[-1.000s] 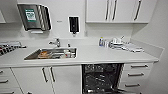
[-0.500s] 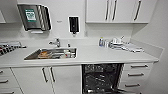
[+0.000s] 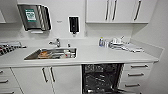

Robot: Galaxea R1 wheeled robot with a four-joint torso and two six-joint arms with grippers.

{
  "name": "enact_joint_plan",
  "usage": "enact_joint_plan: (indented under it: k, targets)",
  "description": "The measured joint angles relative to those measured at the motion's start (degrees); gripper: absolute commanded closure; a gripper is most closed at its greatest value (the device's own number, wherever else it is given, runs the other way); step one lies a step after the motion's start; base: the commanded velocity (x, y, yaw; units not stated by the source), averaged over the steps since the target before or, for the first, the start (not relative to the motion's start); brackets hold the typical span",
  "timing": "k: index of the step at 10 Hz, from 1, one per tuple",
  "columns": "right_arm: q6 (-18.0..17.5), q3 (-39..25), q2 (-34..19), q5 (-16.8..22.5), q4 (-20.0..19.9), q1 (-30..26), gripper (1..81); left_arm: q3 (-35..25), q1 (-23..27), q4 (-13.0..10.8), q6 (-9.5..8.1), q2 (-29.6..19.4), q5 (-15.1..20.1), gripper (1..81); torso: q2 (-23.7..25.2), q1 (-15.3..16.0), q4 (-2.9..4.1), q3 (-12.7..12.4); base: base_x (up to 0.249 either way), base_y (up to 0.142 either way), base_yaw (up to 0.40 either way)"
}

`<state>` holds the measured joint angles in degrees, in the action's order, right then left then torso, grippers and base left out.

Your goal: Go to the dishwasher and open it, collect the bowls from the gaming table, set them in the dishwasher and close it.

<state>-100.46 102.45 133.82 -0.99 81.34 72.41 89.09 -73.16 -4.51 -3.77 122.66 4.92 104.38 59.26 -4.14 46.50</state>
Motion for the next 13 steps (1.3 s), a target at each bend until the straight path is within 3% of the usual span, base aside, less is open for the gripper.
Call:
enact_joint_plan:
  k: [2, 5, 9, 13]
  targets:
    - [0.0, 2.0, 0.6, -3.7, 3.1, 1.7, 1.0, 3.8, -2.4, -0.4, -0.5, 2.4, -2.1, 1.0, -1.9, -1.3, 0.0, 0.0, 0.0, 0.0, 0.0]
    - [0.4, 7.2, 1.2, -8.4, 4.4, 3.2, 1.0, 7.9, -3.9, -0.2, -0.56, 5.3, -3.1, 1.0, -7.8, -5.1, 0.0, 0.0, 0.0, 0.0, 0.0]
    - [2.5, 18.4, 8.0, -11.3, 5.7, 6.0, 1.0, 16.2, -6.0, 0.1, -0.56, 10.9, -3.5, 1.0, -16.1, -10.4, 0.0, 0.0, 0.0, 0.0, 0.0]
    - [4.6, 31.9, 13.6, -18.6, 6.0, 7.9, 1.0, 22.4, -7.0, 0.2, -0.56, 15.9, -3.7, 1.0, -24.2, -15.7, 0.0, 0.0, 0.0, 0.0, 0.0]
